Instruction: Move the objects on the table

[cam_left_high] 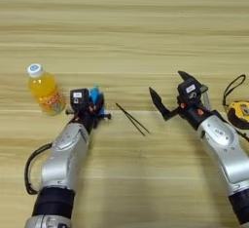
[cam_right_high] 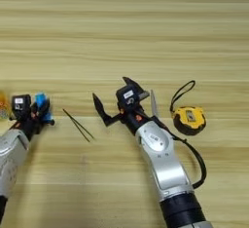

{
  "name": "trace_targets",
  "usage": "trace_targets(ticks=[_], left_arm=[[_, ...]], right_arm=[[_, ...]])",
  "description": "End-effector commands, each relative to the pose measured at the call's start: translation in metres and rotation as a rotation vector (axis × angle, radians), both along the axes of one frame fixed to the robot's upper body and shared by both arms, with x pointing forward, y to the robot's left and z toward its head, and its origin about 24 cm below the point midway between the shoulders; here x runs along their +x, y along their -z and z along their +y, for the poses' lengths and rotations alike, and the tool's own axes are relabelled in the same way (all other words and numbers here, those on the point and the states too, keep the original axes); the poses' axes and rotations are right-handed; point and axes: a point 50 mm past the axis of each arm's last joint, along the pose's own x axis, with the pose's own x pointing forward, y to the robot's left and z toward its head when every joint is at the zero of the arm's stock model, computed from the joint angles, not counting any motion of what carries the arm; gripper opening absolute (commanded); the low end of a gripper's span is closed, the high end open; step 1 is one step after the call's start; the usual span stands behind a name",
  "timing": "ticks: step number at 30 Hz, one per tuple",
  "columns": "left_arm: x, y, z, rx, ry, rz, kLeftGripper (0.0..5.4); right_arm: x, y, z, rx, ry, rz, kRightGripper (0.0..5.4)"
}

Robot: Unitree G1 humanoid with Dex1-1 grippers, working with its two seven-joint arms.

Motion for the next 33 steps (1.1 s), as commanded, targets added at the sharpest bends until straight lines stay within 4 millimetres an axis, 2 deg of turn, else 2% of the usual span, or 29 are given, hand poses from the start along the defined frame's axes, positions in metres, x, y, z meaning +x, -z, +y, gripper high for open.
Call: trace_targets(ticks=[1,14,20,25,33], left_arm=[[-0.002,0.006,0.002,0.033,-0.014,0.046,1.56],[-0.002,0.005,0.003,0.039,-0.024,0.04,2.86],[-0.001,0.004,0.005,0.046,-0.034,0.035,3.47],[-0.001,0.004,0.005,0.047,-0.039,0.031,4.18],[0.0,0.0,0.006,0.066,-0.045,0.003,4.94]], right_arm=[[0.001,-0.001,0.002,0.004,-0.016,0.0,5.4],[0.001,-0.001,0.0,0.0,-0.003,-0.002,5.4],[0.007,-0.001,-0.009,-0.007,0.061,0.0,5.4],[0.012,-0.001,-0.018,-0.011,0.113,0.002,5.4],[0.02,0.001,-0.034,-0.016,0.214,0.016,5.4]])
